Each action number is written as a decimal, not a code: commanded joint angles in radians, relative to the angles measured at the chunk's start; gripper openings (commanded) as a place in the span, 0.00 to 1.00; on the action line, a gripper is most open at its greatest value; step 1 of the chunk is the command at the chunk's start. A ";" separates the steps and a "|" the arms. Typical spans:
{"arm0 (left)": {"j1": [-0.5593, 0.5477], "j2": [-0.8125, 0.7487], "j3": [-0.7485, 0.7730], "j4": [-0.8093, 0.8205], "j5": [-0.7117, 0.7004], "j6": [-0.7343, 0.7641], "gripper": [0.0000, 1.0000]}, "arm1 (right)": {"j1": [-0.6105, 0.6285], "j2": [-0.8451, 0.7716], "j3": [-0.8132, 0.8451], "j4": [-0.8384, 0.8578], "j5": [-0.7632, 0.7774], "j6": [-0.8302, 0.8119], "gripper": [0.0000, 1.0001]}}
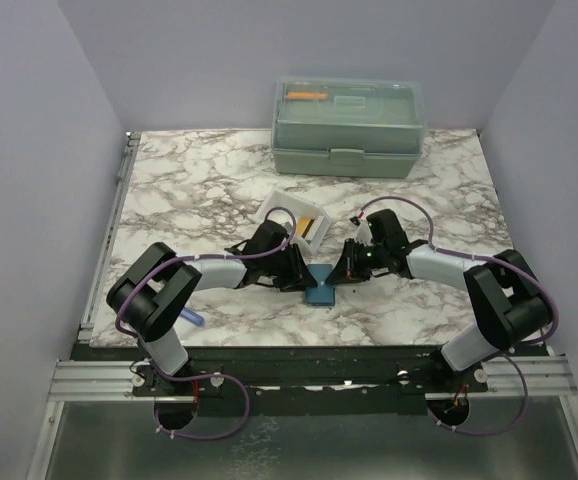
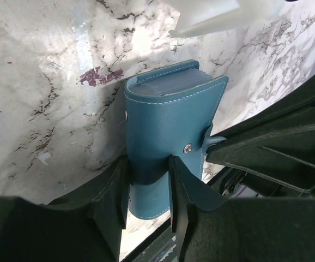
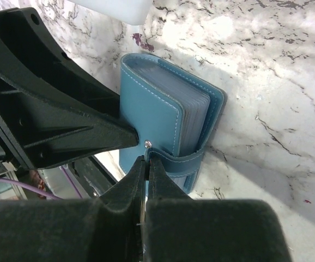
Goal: Put the credit cards into the card holder
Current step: Close the card holder at the center of the board.
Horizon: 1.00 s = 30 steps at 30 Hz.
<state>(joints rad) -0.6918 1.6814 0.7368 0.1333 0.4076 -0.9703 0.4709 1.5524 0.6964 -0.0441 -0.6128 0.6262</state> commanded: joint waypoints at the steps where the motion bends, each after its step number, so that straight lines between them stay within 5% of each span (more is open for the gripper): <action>1: -0.035 0.007 0.018 -0.005 -0.039 0.022 0.34 | 0.033 0.037 -0.012 0.072 -0.013 0.034 0.00; 4: -0.036 0.006 0.015 -0.006 -0.039 0.021 0.34 | 0.035 0.056 -0.009 0.059 0.007 0.026 0.03; 11: -0.037 -0.006 0.009 -0.006 -0.040 0.023 0.34 | 0.035 0.059 -0.040 0.102 0.001 0.080 0.33; 24: -0.036 -0.001 0.009 -0.003 -0.032 0.027 0.30 | 0.035 0.077 -0.040 0.057 0.052 0.049 0.31; 30: -0.037 0.002 0.013 -0.004 -0.026 0.028 0.26 | 0.035 0.109 -0.026 0.053 0.054 0.044 0.13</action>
<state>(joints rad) -0.6983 1.6756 0.7395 0.1249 0.3954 -0.9630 0.4805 1.5967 0.6731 0.0555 -0.6250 0.7010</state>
